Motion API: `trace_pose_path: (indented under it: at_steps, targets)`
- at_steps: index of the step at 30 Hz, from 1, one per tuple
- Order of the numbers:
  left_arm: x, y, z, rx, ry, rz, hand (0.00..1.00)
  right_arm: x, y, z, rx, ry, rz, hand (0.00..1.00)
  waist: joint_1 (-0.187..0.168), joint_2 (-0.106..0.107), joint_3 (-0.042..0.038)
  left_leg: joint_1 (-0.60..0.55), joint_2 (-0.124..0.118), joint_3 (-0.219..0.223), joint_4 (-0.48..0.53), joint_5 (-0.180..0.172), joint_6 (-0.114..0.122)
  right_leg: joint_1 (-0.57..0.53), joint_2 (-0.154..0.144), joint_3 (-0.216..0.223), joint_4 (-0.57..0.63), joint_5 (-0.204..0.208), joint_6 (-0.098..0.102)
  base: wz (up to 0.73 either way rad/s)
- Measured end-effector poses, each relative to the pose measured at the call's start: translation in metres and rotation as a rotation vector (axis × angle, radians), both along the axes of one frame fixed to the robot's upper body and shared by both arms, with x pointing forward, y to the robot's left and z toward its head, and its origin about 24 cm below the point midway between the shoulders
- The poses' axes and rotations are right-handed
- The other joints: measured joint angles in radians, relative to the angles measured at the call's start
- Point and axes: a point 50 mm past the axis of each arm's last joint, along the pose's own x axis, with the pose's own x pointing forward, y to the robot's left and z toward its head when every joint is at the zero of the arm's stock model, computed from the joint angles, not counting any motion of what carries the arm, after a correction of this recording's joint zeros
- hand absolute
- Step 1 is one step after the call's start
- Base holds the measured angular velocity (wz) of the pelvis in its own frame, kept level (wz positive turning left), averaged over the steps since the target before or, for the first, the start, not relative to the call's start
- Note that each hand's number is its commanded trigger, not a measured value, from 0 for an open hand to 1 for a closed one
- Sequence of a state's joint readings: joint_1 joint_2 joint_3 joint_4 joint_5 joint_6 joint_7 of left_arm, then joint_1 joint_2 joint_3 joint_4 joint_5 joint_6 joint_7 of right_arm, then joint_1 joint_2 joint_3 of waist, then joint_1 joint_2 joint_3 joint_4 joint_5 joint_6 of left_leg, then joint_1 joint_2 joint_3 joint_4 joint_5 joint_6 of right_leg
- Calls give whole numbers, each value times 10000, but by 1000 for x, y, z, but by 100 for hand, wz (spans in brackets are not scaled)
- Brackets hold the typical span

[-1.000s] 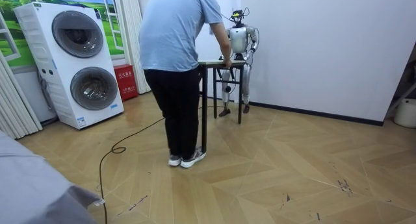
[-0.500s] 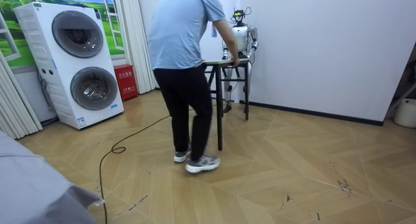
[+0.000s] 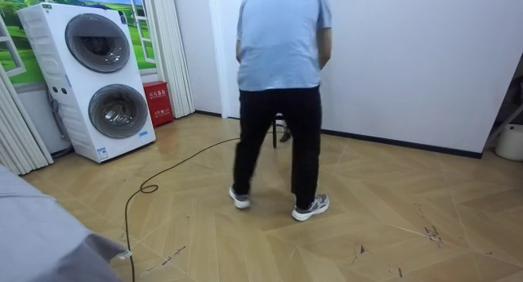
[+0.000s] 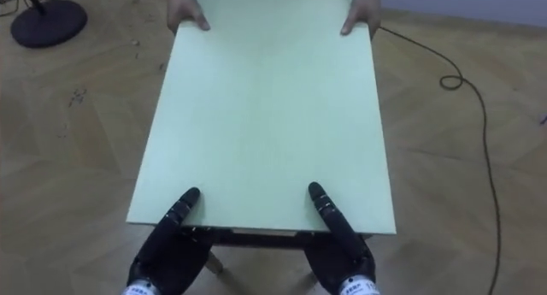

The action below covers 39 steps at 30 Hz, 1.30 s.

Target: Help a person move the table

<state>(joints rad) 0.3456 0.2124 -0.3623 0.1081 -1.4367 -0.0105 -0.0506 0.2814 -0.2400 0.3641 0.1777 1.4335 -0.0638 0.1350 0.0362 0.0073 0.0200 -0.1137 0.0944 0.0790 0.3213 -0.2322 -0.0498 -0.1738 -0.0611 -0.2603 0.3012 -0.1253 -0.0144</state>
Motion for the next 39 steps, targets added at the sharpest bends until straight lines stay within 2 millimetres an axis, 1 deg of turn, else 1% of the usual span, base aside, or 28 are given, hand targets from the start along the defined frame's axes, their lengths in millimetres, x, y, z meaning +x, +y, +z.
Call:
trace_pose_path:
  at_steps: [2,6,8,10,12,14,15,16,17,19,20,21,22,23,24,25,26,27,28,29,30,31,32,33,34,36,37,39]
  targets:
    - [-2,0,1,-82,18,118,100,2,1,1,-77,-89,103,100,-1,1,0,-69,-2,-2,-8,14,13,59,-39,-145,-70,-1,18,27]
    - [-3,0,1,-237,62,172,100,4,1,2,-122,-173,155,100,-9,11,-4,-135,-2,-5,37,75,35,371,-141,-624,-307,-38,117,37]
    - [-4,0,1,-208,33,222,100,4,2,2,-125,-155,165,100,-9,40,-3,-87,-16,5,41,84,48,562,-189,-795,-379,-65,161,33]
    - [-5,0,1,-168,48,281,100,3,3,2,-162,-162,210,100,-8,117,8,-45,-42,19,33,92,62,758,-249,-999,-457,-93,221,27]
    - [-5,1,1,-129,63,283,100,3,3,2,-179,-166,242,100,17,140,14,-26,-57,-5,35,102,79,854,-270,-993,-459,-112,254,25]
    - [-5,1,0,-100,59,308,100,4,5,3,-134,-187,261,100,127,164,23,-10,-65,-9,31,105,84,874,-316,-1022,-367,-132,284,16]
    - [-6,0,0,-133,69,301,100,4,5,3,-143,-210,268,100,226,201,42,-8,-97,-9,19,114,103,865,-398,-1108,-266,-164,312,20]
    - [-7,-1,0,-173,107,292,100,4,4,4,-188,-215,271,100,241,237,29,-43,-171,-9,-2,140,147,864,-501,-1174,-197,-245,363,24]
    - [-7,-2,0,-213,125,295,100,4,3,4,-208,-232,272,100,257,264,35,-76,-216,-6,20,154,169,846,-586,-1263,-129,-284,377,38]
    - [-9,-4,-1,-358,200,333,100,4,2,5,-317,-249,308,100,287,282,37,-213,-466,11,114,213,293,573,-1006,-1321,551,-573,516,34]
    - [-9,-4,-1,-389,221,356,100,4,2,5,-333,-249,310,100,297,280,36,-234,-541,13,144,219,322,501,-1133,-1312,759,-646,549,29]
    - [-10,-4,-2,-391,307,389,100,4,2,5,-377,-175,308,100,332,282,38,-266,-674,-6,180,189,410,470,-1329,-1329,1050,-776,626,39]
    - [-11,-4,-2,-375,395,382,100,3,2,4,-411,-72,288,100,304,285,39,-314,-819,-149,280,168,488,531,-1516,-1396,1281,-873,718,48]
    - [-11,-4,-3,-362,428,369,100,2,2,3,-434,-33,267,100,269,284,39,-342,-917,-297,335,166,528,578,-1582,-1389,1356,-902,766,69]
    - [-11,-4,-3,-330,446,359,100,0,3,2,-401,38,216,100,200,255,56,-397,-1066,-557,452,168,608,686,-1689,-1340,1459,-964,869,76]
    - [-12,-4,-3,-300,491,351,100,-2,3,1,-366,125,148,100,189,245,58,-441,-1205,-852,556,188,659,798,-1706,-1118,1466,-973,908,80]
    - [-12,-4,-3,-272,501,327,100,-3,3,0,-358,161,139,100,124,233,65,-469,-1284,-1010,600,202,683,873,-1693,-972,1432,-987,942,86]
    - [-12,-3,-3,-229,504,297,100,-4,4,0,-338,201,142,100,-51,219,64,-525,-1460,-1400,652,242,734,941,-1644,-488,1417,-1007,976,93]
    - [-12,-3,-3,-223,507,314,100,-5,4,0,-296,238,118,100,-146,218,66,-634,-1612,-1709,745,295,757,994,-1559,3,1342,-1036,1024,90]
    - [-12,-3,-3,-196,503,315,100,-5,4,-1,-258,258,97,100,-168,218,66,-694,-1658,-1833,797,309,756,1035,-1490,243,1242,-1052,1053,83]
    - [-11,-2,-3,-110,450,304,100,-6,5,-1,-133,291,39,100,-255,215,66,-847,-1793,-2189,896,385,745,1150,-1398,485,1031,-1084,1120,83]
    - [-10,-1,-2,-46,409,289,100,-6,5,-1,-143,298,40,100,-310,217,70,-955,-1867,-2463,936,468,709,1217,-1270,720,746,-1092,1162,78]
    - [-9,-1,-2,-27,363,302,100,-6,5,-1,-143,285,43,100,-289,212,68,-1027,-1870,-2549,935,508,679,1216,-1220,738,665,-1096,1181,59]
    - [-8,0,-1,32,286,339,100,-4,7,0,-74,251,24,100,-173,208,72,-1160,-1870,-2730,930,590,589,1225,-1077,721,428,-1113,1198,40]
    - [-7,1,0,49,252,364,100,-3,9,0,7,225,-2,100,-101,225,83,-1219,-1850,-2896,827,732,517,1244,-947,716,245,-1103,1134,42]
    - [-7,1,0,74,235,340,100,-4,8,0,32,247,-5,100,-6,216,84,-1199,-1786,-3046,542,986,443,1360,-767,681,-33,-1121,1127,46]
    - [-7,2,1,98,213,324,100,-3,9,0,42,226,5,100,69,207,89,-1213,-1721,-3046,377,1157,394,1387,-686,643,-169,-1081,1067,40]
    - [-7,2,1,85,231,337,100,-3,9,0,20,216,24,100,237,189,86,-1223,-1656,-3047,172,1378,336,1422,-573,628,-347,-1008,965,31]
